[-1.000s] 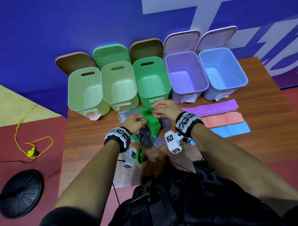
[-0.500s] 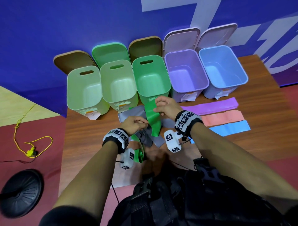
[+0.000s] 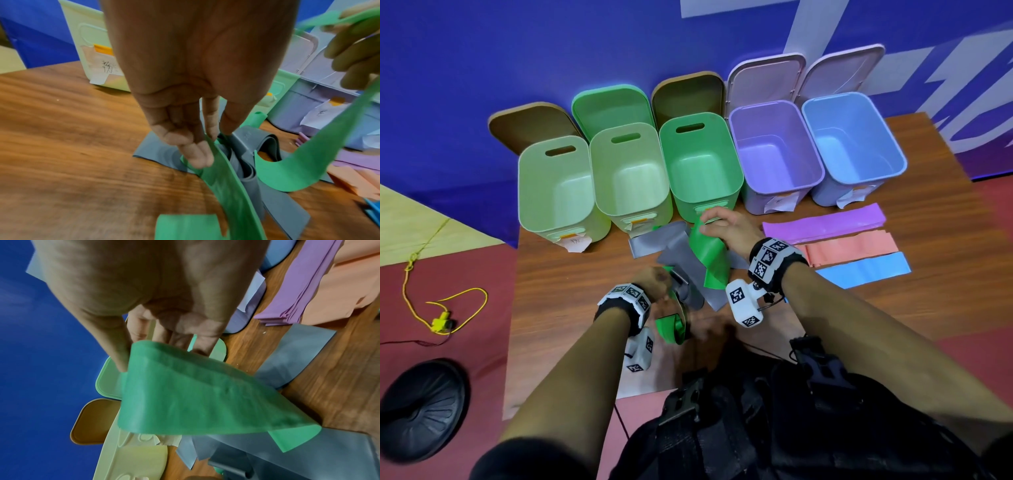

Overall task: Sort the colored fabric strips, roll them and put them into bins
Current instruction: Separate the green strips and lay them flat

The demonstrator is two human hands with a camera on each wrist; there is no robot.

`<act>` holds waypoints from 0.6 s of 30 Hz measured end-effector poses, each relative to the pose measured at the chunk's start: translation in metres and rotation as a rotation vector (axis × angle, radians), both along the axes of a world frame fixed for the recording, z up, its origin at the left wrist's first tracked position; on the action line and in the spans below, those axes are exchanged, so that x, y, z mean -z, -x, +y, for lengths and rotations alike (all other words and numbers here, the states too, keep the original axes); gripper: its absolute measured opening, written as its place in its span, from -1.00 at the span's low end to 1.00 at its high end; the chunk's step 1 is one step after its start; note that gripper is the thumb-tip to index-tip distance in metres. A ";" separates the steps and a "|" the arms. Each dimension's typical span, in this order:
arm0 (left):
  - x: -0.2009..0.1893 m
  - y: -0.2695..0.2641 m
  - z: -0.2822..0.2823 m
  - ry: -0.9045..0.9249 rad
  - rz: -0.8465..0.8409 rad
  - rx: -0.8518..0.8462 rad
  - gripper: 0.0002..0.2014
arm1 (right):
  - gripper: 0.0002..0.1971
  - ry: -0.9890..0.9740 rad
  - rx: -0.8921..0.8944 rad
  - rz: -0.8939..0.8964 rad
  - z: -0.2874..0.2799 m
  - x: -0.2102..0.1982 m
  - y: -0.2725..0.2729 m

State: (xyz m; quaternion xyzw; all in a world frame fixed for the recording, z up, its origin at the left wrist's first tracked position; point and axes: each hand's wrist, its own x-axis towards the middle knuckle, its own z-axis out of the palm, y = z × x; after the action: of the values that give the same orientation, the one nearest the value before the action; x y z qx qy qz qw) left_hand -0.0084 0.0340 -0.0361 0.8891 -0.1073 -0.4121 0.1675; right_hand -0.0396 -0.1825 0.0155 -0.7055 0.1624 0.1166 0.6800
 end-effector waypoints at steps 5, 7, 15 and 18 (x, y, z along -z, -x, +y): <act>0.006 0.001 0.003 -0.024 -0.041 0.027 -0.79 | -0.80 -0.028 0.021 0.019 -0.003 0.002 0.004; 0.011 0.000 0.006 -0.038 -0.063 -0.012 -0.79 | -0.79 -0.049 0.005 0.024 -0.004 0.002 0.006; -0.004 0.001 0.005 -0.029 -0.229 -0.036 -0.69 | -0.78 -0.047 0.009 0.033 0.005 0.001 0.007; -0.014 -0.004 0.002 0.105 -0.254 -0.154 -0.81 | -0.73 -0.050 0.013 0.037 0.006 0.001 0.007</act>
State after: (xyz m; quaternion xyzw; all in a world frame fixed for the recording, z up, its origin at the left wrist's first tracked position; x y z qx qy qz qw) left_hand -0.0048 0.0355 -0.0224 0.9297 -0.0806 -0.2764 0.2299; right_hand -0.0463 -0.1766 0.0146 -0.6850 0.1766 0.1293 0.6948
